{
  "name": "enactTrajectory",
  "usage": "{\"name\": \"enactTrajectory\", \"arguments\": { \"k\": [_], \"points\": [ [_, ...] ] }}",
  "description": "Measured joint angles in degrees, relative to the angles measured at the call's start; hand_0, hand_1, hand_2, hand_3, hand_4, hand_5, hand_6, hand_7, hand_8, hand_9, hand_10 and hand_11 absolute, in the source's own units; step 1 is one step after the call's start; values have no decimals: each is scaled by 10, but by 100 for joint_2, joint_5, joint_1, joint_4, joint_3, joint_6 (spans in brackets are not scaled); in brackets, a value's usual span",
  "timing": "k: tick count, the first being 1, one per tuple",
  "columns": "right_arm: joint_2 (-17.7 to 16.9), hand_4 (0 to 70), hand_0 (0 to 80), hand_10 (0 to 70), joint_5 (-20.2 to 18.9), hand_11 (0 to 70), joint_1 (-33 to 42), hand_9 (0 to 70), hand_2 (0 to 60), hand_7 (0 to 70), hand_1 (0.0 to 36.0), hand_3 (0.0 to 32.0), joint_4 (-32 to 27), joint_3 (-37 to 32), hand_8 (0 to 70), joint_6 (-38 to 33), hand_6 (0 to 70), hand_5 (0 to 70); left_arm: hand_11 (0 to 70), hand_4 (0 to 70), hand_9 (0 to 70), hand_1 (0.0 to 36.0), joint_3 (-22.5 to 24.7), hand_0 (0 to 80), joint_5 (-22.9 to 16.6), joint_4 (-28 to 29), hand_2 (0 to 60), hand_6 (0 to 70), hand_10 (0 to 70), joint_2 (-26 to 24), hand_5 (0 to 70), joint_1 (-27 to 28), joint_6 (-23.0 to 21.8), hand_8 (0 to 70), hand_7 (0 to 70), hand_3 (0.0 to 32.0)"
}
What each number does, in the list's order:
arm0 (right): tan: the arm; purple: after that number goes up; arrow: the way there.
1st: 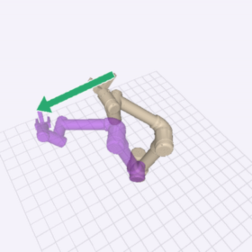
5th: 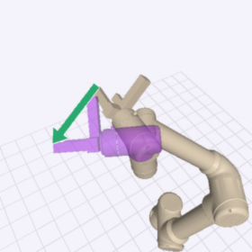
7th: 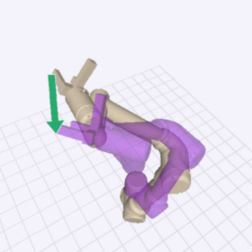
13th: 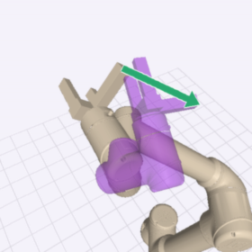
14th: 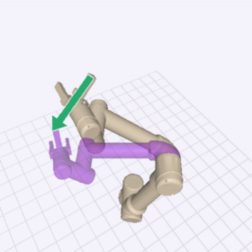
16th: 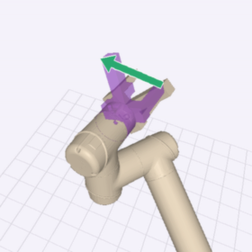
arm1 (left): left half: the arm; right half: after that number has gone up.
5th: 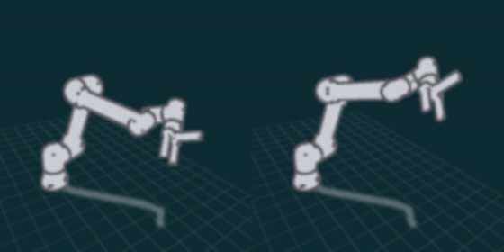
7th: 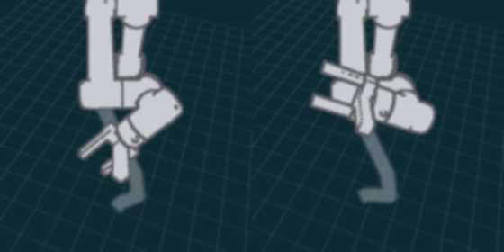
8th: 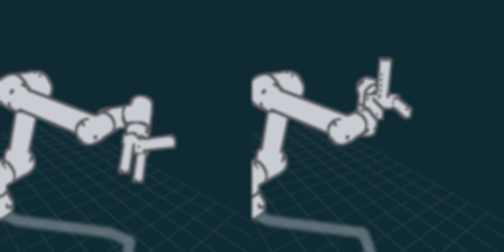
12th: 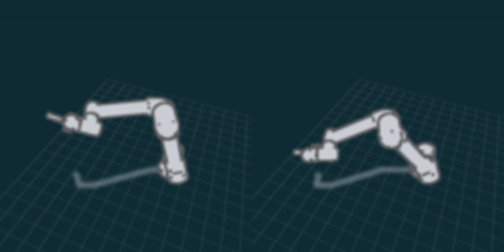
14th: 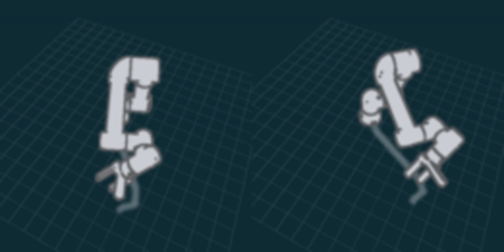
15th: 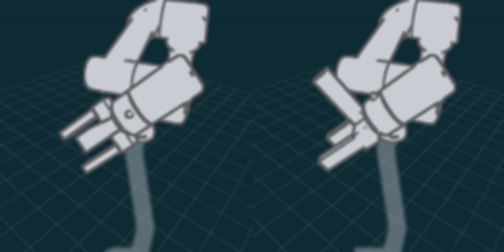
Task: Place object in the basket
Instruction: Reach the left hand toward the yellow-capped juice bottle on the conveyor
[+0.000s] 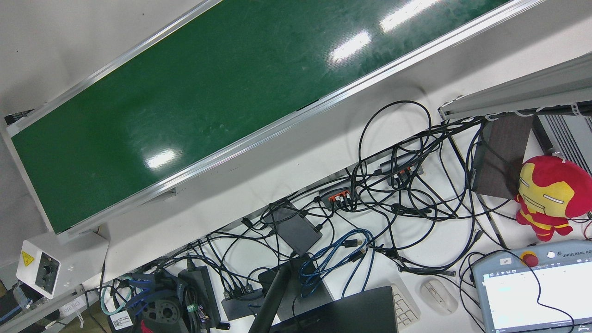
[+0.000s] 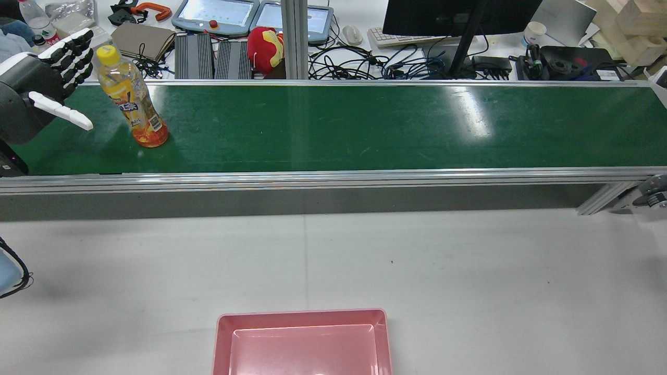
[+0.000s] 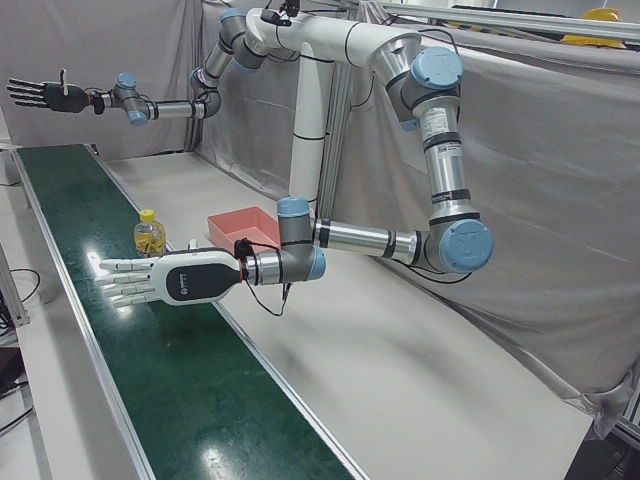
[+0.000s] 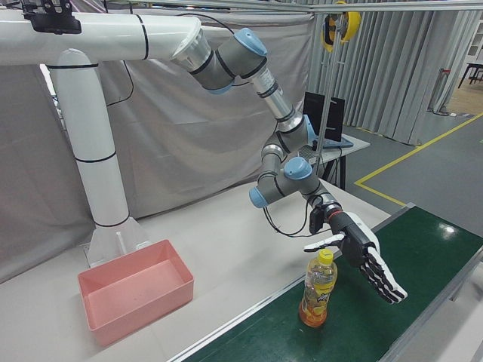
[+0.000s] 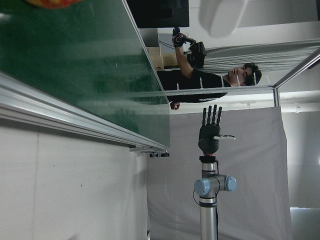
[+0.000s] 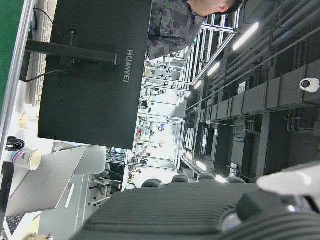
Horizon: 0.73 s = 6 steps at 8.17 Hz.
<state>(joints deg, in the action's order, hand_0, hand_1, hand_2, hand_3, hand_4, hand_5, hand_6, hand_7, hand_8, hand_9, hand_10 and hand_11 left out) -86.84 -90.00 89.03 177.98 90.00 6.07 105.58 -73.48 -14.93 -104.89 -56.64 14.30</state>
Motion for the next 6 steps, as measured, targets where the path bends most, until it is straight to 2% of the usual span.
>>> {"name": "enactTrajectory", "arguments": {
  "k": [5,6],
  "points": [
    [0,0,0,0,0,0,0,0,0,0,0,0,0,0,0,0,0,0,10,54,23,111,-57,800,456,-285,0,0,0,-479,133,512,20,24,0,0],
    [0,0,0,0,-3,0,0,0,0,0,0,0,0,0,0,0,0,0,61,69,63,234,-64,666,503,-189,67,0,22,-543,225,520,2,53,0,0]
  ]
}}
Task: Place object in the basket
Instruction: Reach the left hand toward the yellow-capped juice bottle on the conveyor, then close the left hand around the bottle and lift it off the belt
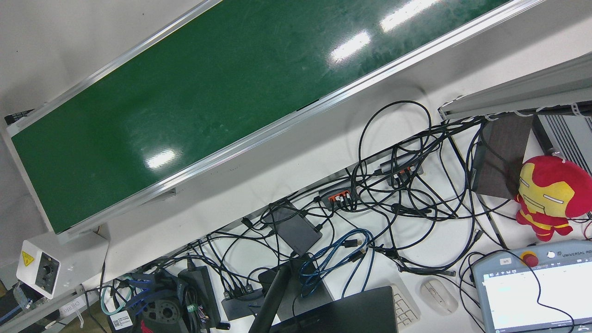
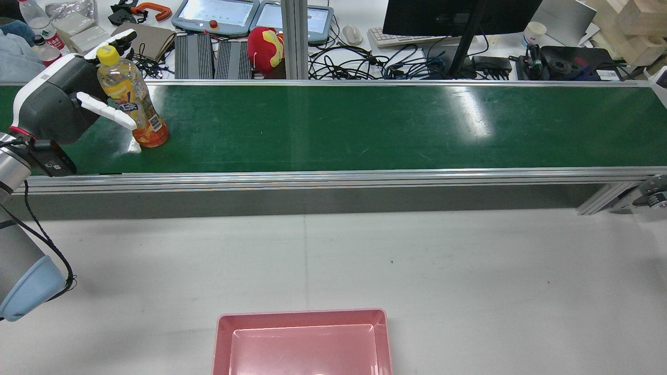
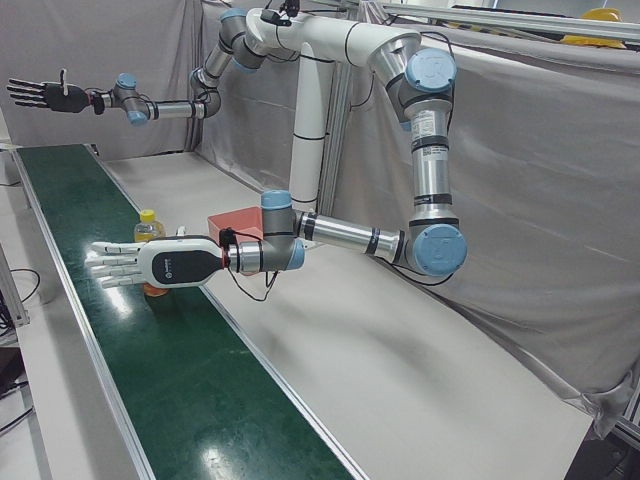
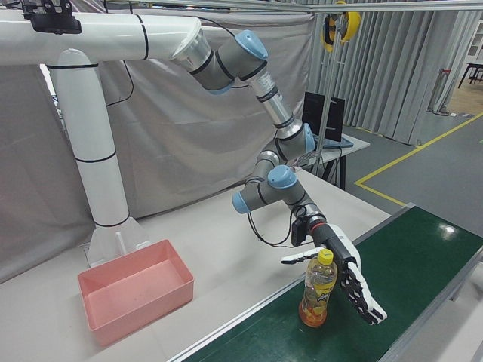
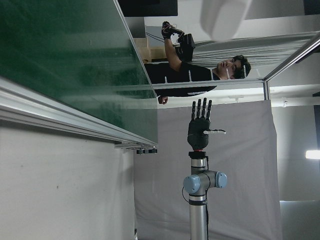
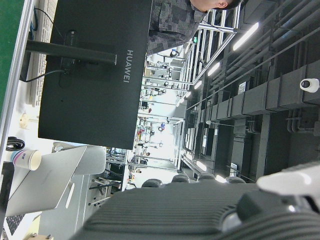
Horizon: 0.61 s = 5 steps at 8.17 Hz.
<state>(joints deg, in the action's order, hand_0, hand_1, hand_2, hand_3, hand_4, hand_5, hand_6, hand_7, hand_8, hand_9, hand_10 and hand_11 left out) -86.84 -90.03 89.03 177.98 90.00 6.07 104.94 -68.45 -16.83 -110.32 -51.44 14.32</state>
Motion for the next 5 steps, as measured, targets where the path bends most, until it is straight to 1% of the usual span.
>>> {"name": "enactTrajectory", "arguments": {
  "k": [1,2,3,4,5],
  "points": [
    [0,0,0,0,0,0,0,0,0,0,0,0,0,0,0,0,0,0,136,152,123,360,-1,481,29,144,600,0,74,-34,341,1,-49,96,5,0],
    [0,0,0,0,1,0,0,0,0,0,0,0,0,0,0,0,0,0,158,244,135,360,3,482,42,239,600,0,89,-70,332,6,-114,104,8,0],
    [0,0,0,0,2,0,0,0,0,0,0,0,0,0,0,0,0,0,210,317,160,360,5,477,47,247,600,0,127,-104,376,8,-153,122,16,0],
    [0,0,0,0,2,0,0,0,0,0,0,0,0,0,0,0,0,0,357,596,282,360,8,496,50,166,600,62,232,-136,562,9,-172,209,93,0],
    [0,0,0,0,2,0,0,0,0,0,0,0,0,0,0,0,0,0,700,700,700,360,12,618,38,-169,600,639,535,-294,700,10,-176,689,524,0]
  ]
}}
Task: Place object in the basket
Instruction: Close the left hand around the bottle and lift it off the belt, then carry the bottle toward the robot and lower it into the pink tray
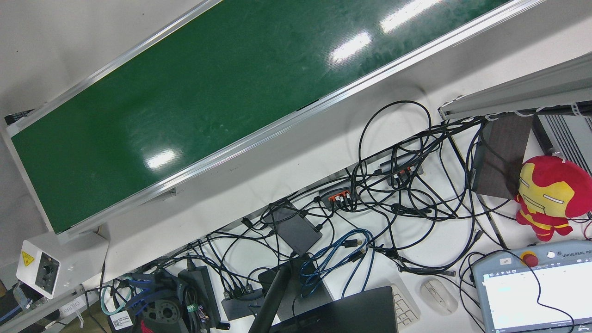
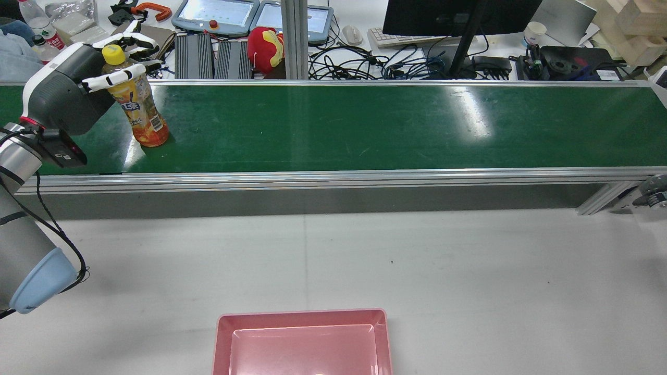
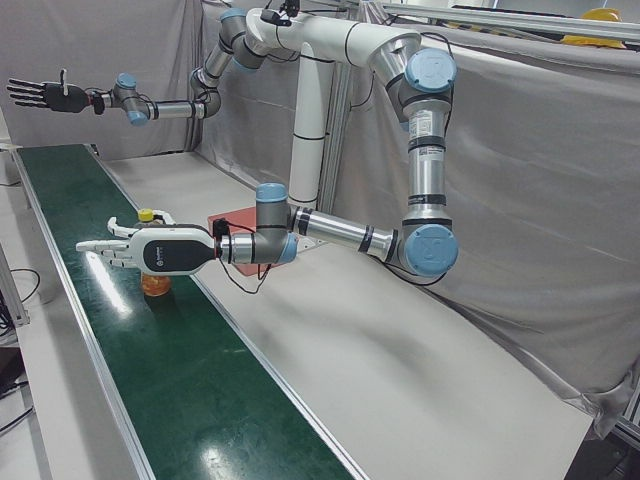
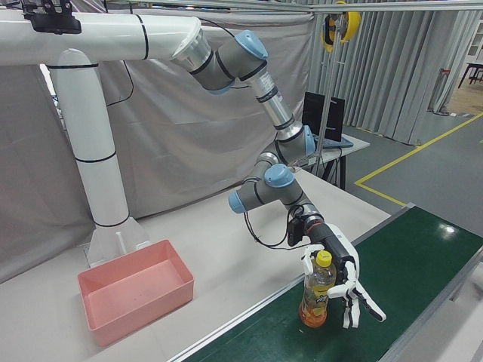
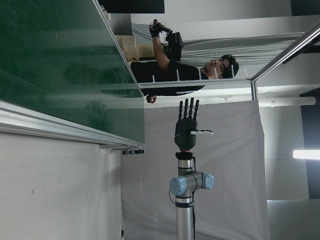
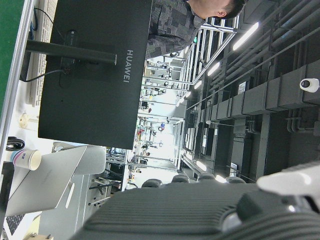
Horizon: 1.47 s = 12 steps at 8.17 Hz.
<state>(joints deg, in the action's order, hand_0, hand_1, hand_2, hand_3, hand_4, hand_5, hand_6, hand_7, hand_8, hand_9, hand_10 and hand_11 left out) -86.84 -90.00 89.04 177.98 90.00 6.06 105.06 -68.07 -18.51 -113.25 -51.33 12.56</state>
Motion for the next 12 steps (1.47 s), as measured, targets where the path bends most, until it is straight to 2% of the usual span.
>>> {"name": "enactTrajectory", "arguments": {
  "k": [1,4,7,8,9,10,12],
  "points": [
    [0,0,0,0,0,0,0,0,0,0,0,0,0,0,0,0,0,0,700,700,700,360,0,622,-12,-332,600,700,700,-173,700,0,0,700,700,0],
    [0,0,0,0,0,0,0,0,0,0,0,0,0,0,0,0,0,0,700,700,700,360,32,640,-28,-613,600,700,700,-350,700,-7,-19,700,700,0],
    [0,0,0,0,-3,0,0,0,0,0,0,0,-3,0,0,0,0,0,700,700,700,360,280,728,-82,-754,600,700,700,-516,700,42,-159,700,700,0],
    [0,0,0,0,-2,0,0,0,0,0,0,0,-3,0,0,0,0,0,700,700,700,360,680,700,-165,-1067,600,700,700,-575,700,242,-158,700,700,0],
    [0,0,0,0,-1,0,0,0,0,0,0,0,-2,0,0,0,0,0,700,700,700,360,1112,724,-248,-1375,600,700,700,-614,700,588,-134,700,700,0],
    [0,0,0,0,0,0,0,0,0,0,0,0,-1,0,0,0,0,0,700,700,700,360,1459,786,-342,-1595,600,700,700,-634,700,979,-91,700,700,0],
    [0,0,0,0,-2,0,0,0,0,0,0,0,0,0,0,0,0,0,700,700,700,360,1990,777,-525,-2040,600,700,700,-721,700,1686,190,700,700,0]
  ]
}}
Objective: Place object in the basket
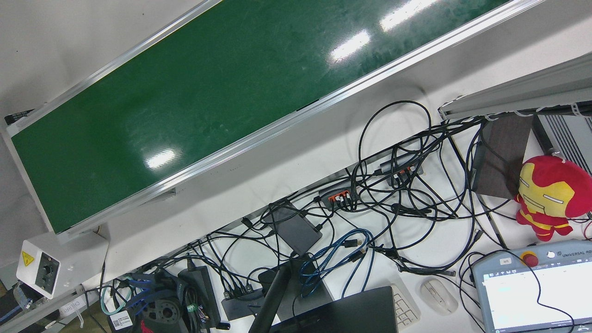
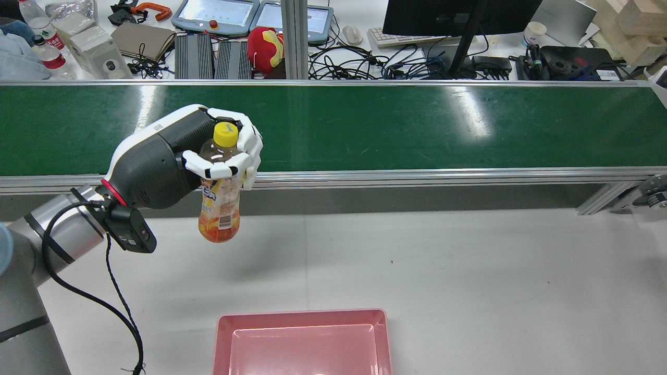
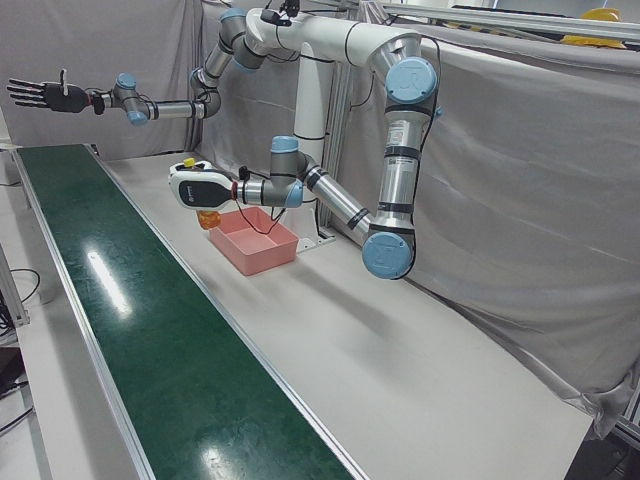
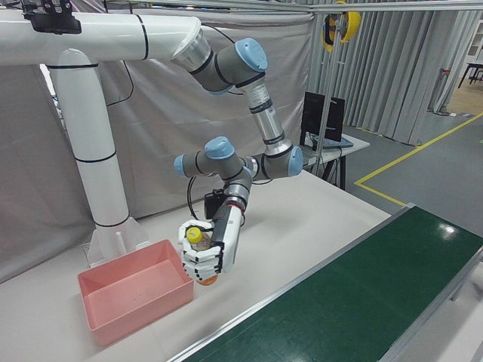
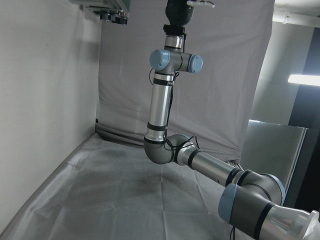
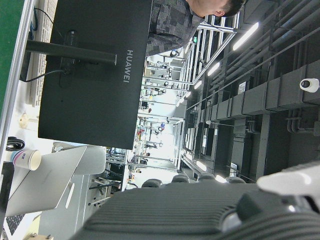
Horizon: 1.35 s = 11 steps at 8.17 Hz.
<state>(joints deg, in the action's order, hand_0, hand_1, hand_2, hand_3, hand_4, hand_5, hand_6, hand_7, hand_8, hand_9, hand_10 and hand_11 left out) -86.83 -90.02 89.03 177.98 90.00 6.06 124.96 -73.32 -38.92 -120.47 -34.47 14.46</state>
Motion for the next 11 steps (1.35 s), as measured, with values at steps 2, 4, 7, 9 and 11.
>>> {"name": "enactTrajectory", "arguments": {
  "k": [2,4,7,9,11],
  "points": [
    [0,0,0,0,1,0,0,0,0,0,0,0,-3,0,0,0,0,0,700,700,700,360,265,755,-47,-300,600,700,697,-72,700,884,499,700,700,0],
    [0,0,0,0,-1,0,0,0,0,0,0,0,-1,0,0,0,0,0,700,700,700,360,305,708,-25,-456,600,700,639,-87,700,1700,1085,700,700,0],
    [0,0,0,0,1,0,0,0,0,0,0,0,-3,0,0,0,0,0,644,700,700,360,256,518,325,-537,600,700,451,-68,700,2658,1776,700,620,0],
    [0,0,0,0,2,0,-3,0,0,0,0,0,-4,0,0,0,0,0,304,296,362,310,260,512,548,-891,600,117,196,-49,513,2965,1983,270,172,0],
    [0,0,0,0,0,0,-1,0,0,0,0,0,-1,0,0,0,0,0,227,166,239,179,298,647,560,-1359,0,23,141,-35,442,3020,2008,183,48,0]
  ]
}}
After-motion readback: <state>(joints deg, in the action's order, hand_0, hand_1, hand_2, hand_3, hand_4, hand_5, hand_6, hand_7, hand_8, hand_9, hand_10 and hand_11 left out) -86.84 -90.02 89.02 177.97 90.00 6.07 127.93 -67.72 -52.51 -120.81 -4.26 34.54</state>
